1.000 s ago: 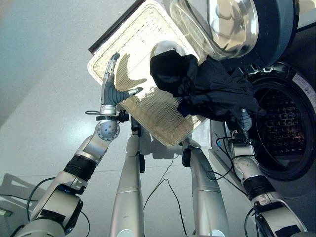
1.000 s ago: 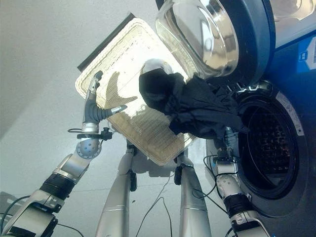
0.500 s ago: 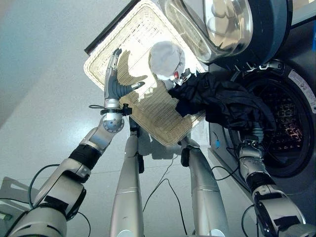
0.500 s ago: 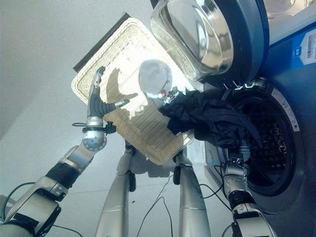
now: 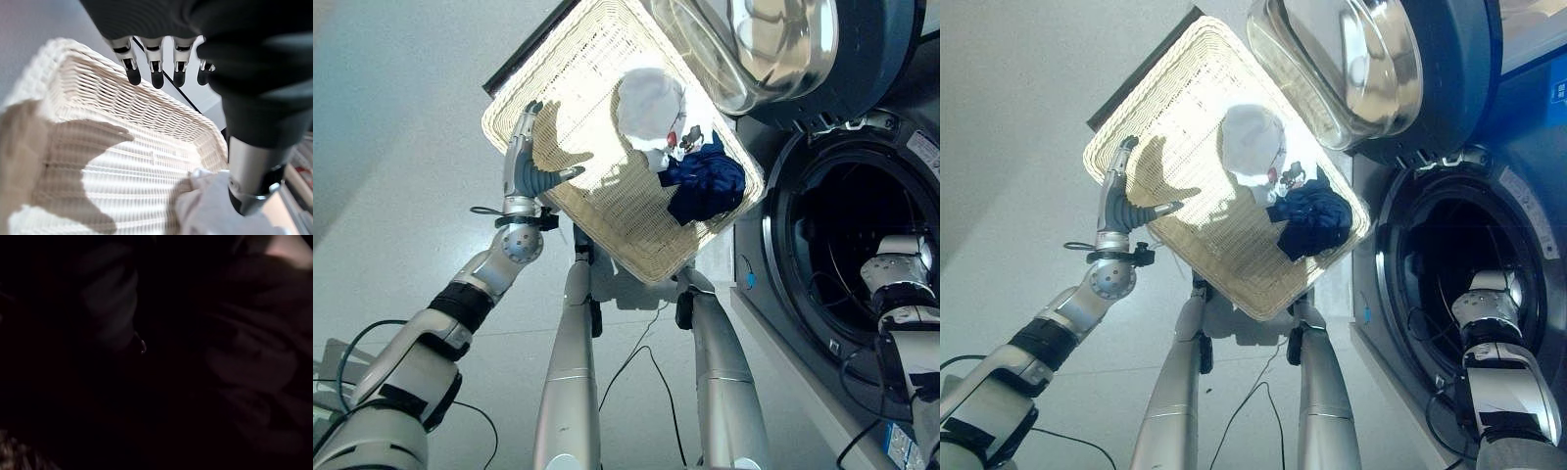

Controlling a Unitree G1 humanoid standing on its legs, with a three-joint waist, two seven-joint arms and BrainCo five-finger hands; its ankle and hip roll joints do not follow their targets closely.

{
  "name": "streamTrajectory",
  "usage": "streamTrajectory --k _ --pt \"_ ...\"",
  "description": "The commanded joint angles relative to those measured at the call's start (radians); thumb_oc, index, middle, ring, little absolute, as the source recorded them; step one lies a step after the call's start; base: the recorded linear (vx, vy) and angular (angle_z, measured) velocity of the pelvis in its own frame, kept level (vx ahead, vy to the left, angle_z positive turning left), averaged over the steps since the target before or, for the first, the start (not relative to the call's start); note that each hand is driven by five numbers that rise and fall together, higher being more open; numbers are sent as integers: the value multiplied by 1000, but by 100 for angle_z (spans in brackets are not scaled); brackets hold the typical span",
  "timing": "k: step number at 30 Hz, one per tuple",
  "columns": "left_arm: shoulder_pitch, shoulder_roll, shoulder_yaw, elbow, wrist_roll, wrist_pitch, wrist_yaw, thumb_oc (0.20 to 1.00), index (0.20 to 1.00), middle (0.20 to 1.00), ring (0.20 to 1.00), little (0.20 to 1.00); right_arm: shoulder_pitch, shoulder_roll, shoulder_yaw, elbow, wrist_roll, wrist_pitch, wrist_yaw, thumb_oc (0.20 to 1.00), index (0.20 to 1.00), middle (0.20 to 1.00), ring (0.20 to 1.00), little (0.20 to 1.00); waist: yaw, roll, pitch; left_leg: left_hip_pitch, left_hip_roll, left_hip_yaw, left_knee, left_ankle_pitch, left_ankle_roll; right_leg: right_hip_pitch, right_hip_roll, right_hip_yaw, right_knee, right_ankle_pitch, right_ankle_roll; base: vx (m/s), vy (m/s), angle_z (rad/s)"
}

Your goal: Put the clothes into the washing machine.

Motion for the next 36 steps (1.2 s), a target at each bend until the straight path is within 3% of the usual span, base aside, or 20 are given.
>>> streamTrajectory --k 1,4,6,7,9,11,13,15,21,26,29,32,36 --pt "-9 -3 16 -31 -28 -39 14 1000 1000 1000 1000 1000 46 -433 -91 1 -67 -107 -86 200 200 200 200 200 -46 -48 -26 8 -61 1 116 -133 10 101 31 -50 -236 210 121 28 -10 -9" --pt "-21 6 6 -9 -39 -51 -1 1000 1000 1000 1000 1000 48 -450 -77 32 -89 -49 -76 200 200 200 200 200 -44 -49 -26 16 -62 -2 121 -145 10 109 30 -51 -237 202 123 19 -3 -1" --pt "-43 9 -2 6 -50 -61 -14 1000 1000 1000 1000 1000 28 -451 -49 77 -90 49 -40 200 200 200 200 200 -41 -45 -26 7 -67 -2 117 -134 12 102 26 -53 -242 210 121 0 0 0" --pt "-42 7 -4 8 -50 -62 -15 1000 1000 1000 1000 1000 28 -450 -41 85 -93 55 -44 423 423 423 423 423 -40 -43 -26 16 -66 -2 118 -143 12 109 27 -53 -240 202 122 0 0 0" --pt "-65 3 -17 11 -51 -61 -25 1000 1000 1000 1000 1000 2 -432 11 116 -120 189 -7 1000 1000 1000 1000 1000 -33 -37 -26 3 -77 -5 121 -134 17 96 22 -55 -241 211 119 13 -2 2" --pt "-93 -3 -30 23 -52 -63 -48 1000 1000 1000 1000 1000 -26 -402 66 169 -127 313 70 1000 1000 1000 1000 1000 -27 -27 -26 -2 -82 -7 124 -134 19 92 16 -59 -238 211 118 21 -16 5" --pt "-104 -7 -39 25 -51 -60 -52 1000 1000 1000 1000 1000 -40 -393 86 182 -160 340 79 1000 1000 1000 1000 1000 -26 -24 -26 -4 -83 -7 123 -133 20 89 15 -62 -237 211 118 11 -10 6" --pt "-144 -20 -71 35 -23 -52 -57 1000 1000 1000 1000 1000 -81 -349 161 198 -246 446 114 1000 1000 1000 1000 1000 -21 -13 -26 -14 -89 -7 130 -133 24 79 12 -65 -230 211 118 19 -12 7" --pt "-246 -40 -131 76 145 -26 -8 1000 1000 1000 1000 1000 -144 -265 275 189 -439 579 171 1000 1000 1000 1000 1000 -25 -2 -26 -14 -87 1 139 -144 25 70 14 -61 -218 204 119 -4 21 5" --pt "-344 -48 -199 119 289 6 47 1000 1000 1000 1000 1000 -154 -209 310 189 -467 584 214 1000 1000 1000 1000 1000 -42 2 -26 -15 -78 15 138 -144 22 59 18 -49 -210 202 121 -16 64 -2" --pt "-415 -60 -256 147 353 58 64 1000 1000 1000 1000 1000 -133 -160 331 162 -556 587 232 1000 1000 1000 1000 1000 -61 0 -26 -13 -71 29 126 -140 20 51 24 -36 -211 205 122 -18 82 -1" --pt "-505 -97 -318 222 400 90 50 1000 1000 1000 1000 1000 -109 -95 364 161 -676 585 274 1000 1000 1000 1000 1000 -88 -3 -26 -12 -61 49 123 -141 18 41 32 -17 -208 203 124 -14 71 -2" --pt "-564 -128 -361 286 428 113 19 1000 1000 1000 1000 1000 -107 -52 394 162 -699 575 294 1000 1000 1000 1000 1000 -104 -7 -26 -18 -55 61 124 -142 16 29 35 -6 -207 204 126 -6 47 -7"
